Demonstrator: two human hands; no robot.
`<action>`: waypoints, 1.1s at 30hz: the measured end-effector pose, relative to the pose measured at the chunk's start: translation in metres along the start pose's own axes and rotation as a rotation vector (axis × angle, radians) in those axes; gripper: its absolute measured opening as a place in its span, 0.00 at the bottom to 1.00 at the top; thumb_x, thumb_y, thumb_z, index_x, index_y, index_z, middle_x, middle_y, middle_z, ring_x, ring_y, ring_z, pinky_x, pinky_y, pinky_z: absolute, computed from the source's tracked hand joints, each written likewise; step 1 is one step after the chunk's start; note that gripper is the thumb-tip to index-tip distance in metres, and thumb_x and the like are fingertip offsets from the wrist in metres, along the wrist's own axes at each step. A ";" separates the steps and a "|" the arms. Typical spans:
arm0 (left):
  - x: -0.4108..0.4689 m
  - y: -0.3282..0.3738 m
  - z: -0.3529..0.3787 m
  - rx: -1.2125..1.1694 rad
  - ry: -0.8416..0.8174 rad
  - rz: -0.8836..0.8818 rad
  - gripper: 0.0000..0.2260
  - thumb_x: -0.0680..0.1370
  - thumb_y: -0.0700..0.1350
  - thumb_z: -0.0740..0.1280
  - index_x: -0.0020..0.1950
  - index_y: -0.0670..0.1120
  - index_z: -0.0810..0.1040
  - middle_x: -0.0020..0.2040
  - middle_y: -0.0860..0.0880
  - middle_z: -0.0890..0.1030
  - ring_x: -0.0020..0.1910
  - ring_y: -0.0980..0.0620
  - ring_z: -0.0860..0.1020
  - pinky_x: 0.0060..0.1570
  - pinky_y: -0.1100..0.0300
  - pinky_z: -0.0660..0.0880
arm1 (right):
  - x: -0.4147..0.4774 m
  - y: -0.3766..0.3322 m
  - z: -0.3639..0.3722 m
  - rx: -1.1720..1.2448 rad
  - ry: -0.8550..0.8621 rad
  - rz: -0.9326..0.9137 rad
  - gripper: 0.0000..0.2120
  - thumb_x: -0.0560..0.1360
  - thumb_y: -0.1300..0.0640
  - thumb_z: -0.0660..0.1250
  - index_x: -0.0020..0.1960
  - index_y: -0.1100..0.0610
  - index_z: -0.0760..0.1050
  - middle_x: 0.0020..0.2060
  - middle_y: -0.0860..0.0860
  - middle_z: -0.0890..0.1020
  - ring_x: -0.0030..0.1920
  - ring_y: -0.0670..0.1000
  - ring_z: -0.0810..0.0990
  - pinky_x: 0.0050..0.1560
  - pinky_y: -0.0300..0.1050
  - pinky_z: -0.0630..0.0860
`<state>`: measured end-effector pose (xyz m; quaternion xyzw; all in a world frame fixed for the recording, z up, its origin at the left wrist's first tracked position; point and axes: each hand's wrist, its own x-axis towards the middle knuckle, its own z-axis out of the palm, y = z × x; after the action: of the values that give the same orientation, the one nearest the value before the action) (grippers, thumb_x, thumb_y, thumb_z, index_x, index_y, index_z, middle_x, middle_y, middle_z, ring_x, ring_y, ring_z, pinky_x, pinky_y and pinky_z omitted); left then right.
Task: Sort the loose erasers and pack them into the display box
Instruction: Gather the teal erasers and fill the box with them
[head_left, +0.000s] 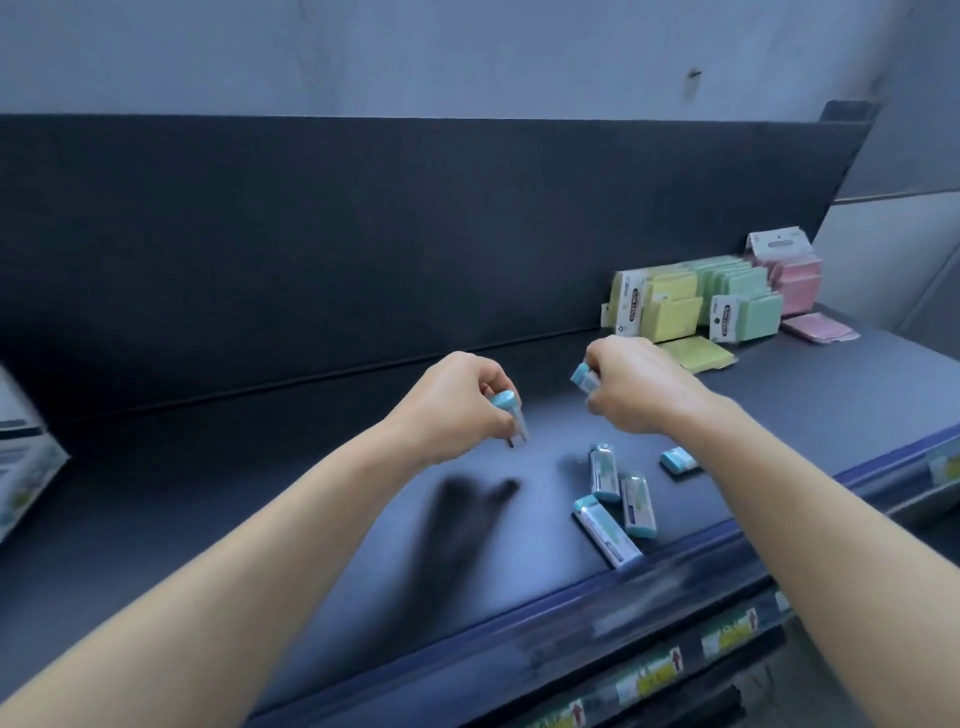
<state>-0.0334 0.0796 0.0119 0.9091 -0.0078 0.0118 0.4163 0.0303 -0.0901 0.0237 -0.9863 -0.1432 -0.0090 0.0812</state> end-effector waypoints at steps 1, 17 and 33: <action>-0.002 0.000 -0.003 0.005 0.038 -0.014 0.03 0.68 0.38 0.71 0.39 0.45 0.81 0.23 0.57 0.76 0.26 0.56 0.68 0.22 0.69 0.62 | 0.004 -0.005 -0.003 0.018 0.011 -0.046 0.02 0.73 0.63 0.64 0.44 0.59 0.70 0.41 0.55 0.75 0.42 0.59 0.75 0.35 0.44 0.69; -0.099 -0.053 -0.073 0.092 0.573 -0.374 0.06 0.67 0.40 0.72 0.39 0.46 0.77 0.35 0.53 0.76 0.32 0.54 0.72 0.30 0.63 0.67 | 0.007 -0.164 0.001 0.215 -0.082 -0.658 0.14 0.73 0.54 0.70 0.53 0.56 0.69 0.50 0.55 0.79 0.48 0.59 0.78 0.47 0.50 0.76; -0.220 -0.173 -0.213 -0.034 0.934 -0.469 0.11 0.67 0.40 0.77 0.38 0.47 0.74 0.37 0.48 0.78 0.37 0.51 0.73 0.43 0.54 0.74 | -0.041 -0.380 0.030 0.244 -0.020 -0.929 0.11 0.75 0.56 0.69 0.52 0.59 0.70 0.50 0.55 0.78 0.48 0.59 0.77 0.46 0.52 0.77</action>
<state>-0.2528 0.3554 0.0139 0.7773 0.3824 0.3225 0.3815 -0.1170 0.2626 0.0523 -0.8012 -0.5696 -0.0179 0.1823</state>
